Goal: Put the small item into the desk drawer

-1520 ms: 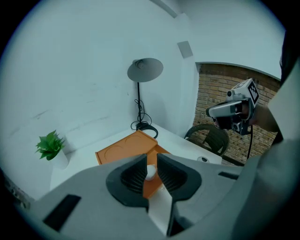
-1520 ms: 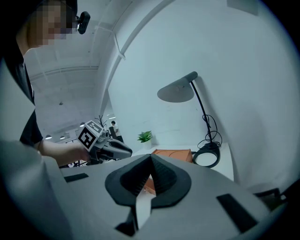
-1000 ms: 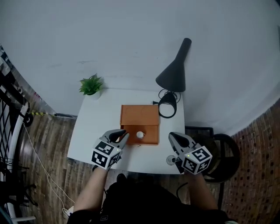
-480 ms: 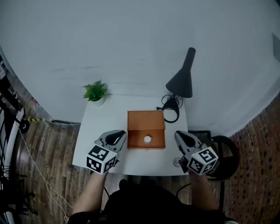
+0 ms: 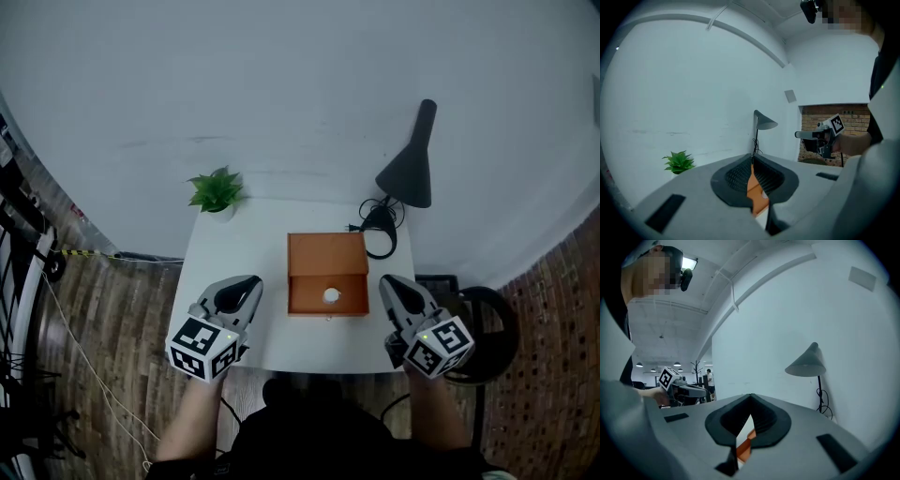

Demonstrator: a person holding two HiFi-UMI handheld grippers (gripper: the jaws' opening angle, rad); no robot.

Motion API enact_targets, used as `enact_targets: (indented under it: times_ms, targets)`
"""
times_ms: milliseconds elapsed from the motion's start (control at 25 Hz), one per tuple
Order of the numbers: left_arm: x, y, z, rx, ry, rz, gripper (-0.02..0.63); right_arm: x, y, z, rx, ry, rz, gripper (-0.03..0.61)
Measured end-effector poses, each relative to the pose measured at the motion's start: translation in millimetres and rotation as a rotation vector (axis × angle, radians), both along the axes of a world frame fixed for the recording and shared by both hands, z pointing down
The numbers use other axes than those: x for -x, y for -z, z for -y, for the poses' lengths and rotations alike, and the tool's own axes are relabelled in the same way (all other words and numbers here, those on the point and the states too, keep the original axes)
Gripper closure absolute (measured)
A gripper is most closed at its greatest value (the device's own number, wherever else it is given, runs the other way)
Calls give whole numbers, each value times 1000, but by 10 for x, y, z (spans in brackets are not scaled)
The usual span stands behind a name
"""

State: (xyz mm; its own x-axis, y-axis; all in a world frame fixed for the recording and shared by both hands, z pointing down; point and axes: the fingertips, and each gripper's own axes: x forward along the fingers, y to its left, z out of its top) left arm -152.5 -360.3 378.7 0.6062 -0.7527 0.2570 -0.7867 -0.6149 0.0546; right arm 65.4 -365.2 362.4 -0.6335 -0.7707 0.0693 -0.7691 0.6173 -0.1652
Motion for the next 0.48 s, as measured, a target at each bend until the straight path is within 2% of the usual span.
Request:
enact_targets:
  times_ms: [240,480]
  targets:
    - [280,43,50,-18,77,-27,591,54,63,-58,-64,35,-37,575]
    - [353,-24,126,-22,120,-32,592,-52,56,-6,-56,5,-34,575]
